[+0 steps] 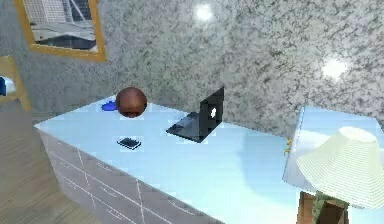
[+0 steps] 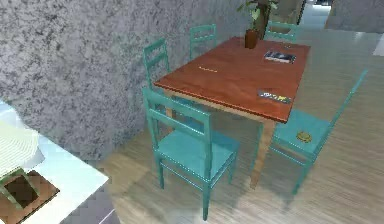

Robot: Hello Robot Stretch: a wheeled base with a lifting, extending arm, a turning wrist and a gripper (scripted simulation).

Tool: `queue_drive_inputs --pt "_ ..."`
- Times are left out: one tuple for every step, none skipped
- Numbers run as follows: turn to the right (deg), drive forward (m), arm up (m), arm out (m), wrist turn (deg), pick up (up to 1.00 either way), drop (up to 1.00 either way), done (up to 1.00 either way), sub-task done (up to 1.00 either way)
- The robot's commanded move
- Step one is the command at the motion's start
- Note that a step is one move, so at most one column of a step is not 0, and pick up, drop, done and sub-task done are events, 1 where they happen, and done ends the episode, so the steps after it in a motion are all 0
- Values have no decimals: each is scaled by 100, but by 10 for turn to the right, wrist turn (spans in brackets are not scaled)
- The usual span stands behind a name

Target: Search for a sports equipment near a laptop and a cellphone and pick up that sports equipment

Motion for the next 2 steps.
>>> queue_drive_inputs --pt "-450 0 0 0 0 0 0 0 0" --pt "-60 0 0 0 0 0 0 0 0"
